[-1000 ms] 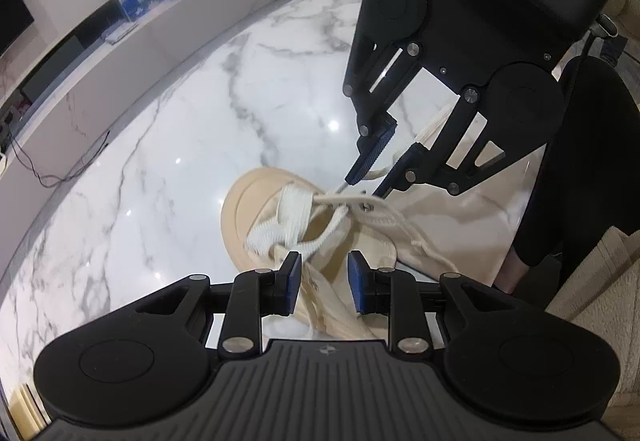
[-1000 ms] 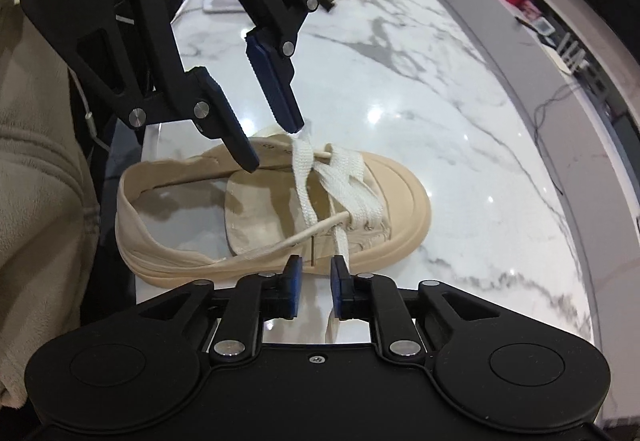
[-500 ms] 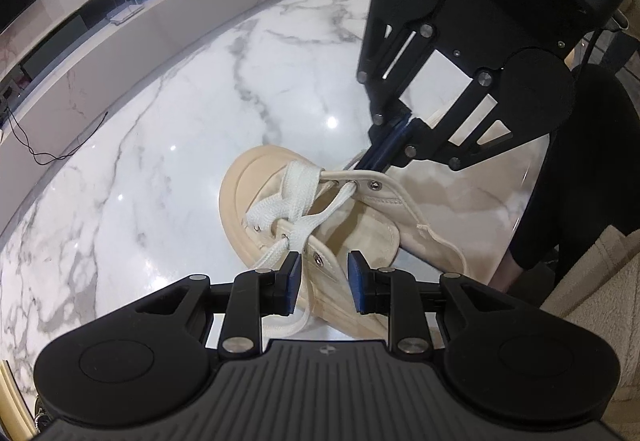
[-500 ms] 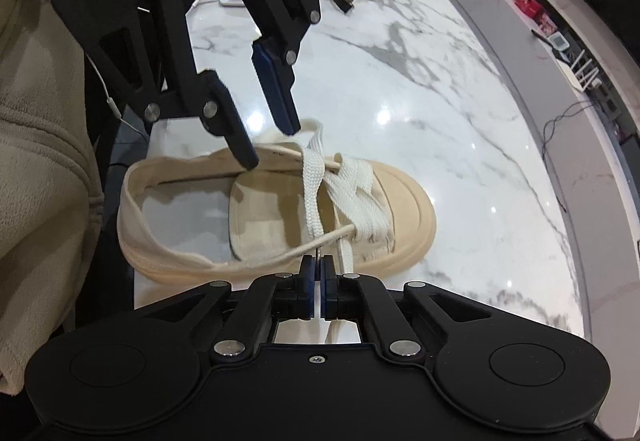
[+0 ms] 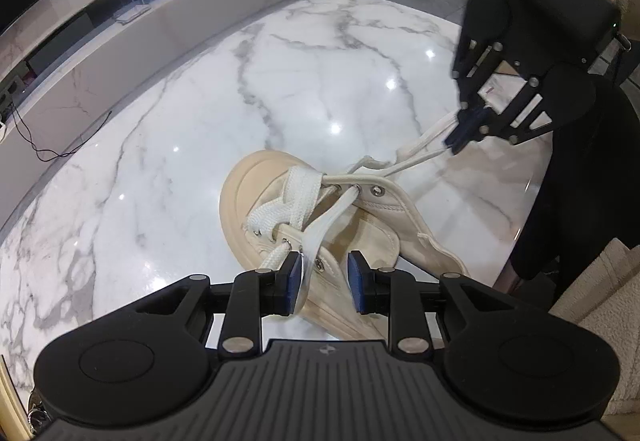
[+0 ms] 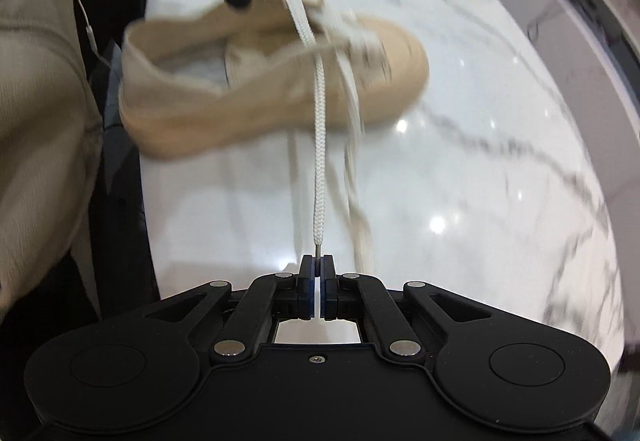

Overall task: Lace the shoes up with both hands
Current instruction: 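Pull the white lace up and away from the sneaker with the right tool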

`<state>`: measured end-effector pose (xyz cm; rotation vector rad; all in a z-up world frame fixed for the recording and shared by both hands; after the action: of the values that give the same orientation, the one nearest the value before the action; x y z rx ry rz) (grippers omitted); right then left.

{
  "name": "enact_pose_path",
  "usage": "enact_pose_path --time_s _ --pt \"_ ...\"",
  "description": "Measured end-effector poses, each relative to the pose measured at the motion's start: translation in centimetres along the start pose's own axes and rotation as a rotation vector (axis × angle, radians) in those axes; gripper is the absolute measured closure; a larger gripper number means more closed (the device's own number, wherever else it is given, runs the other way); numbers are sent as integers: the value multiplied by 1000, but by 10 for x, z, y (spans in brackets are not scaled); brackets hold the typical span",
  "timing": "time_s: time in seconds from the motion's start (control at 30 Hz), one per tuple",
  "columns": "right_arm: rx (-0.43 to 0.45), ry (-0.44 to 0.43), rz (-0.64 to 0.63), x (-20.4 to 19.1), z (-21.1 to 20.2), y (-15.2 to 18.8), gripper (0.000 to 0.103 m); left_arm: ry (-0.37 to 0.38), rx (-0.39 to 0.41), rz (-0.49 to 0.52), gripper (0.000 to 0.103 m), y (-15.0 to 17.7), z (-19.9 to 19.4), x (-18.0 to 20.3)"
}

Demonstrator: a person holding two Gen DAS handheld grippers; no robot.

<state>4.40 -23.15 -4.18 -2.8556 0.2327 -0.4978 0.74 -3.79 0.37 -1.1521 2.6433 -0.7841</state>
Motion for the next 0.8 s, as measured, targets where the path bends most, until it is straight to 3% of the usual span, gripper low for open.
enact_pose_path --time_s 0.4,0.6,0.8 --pt "-227 41 99 21 18 63 102 7 29 -23 79 -1 -3 -4" --pt "-248 18 129 19 17 67 102 13 22 -14 79 -4 2 -3" --pt "-264 83 184 31 21 73 100 6 31 -19 79 -4 -1 -6"
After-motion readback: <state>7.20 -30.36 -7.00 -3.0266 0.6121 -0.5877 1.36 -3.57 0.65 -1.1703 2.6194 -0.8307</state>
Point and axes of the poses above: each gripper's, at about its wrist camera, not at the fingertips, and z roughly the way its jaws point, x to its right, y to its underside, the point moved 1 cm from there along z, roughly the way its jaws point, and after that the axes turned 11 degrees about y, right-handed, at the moved point
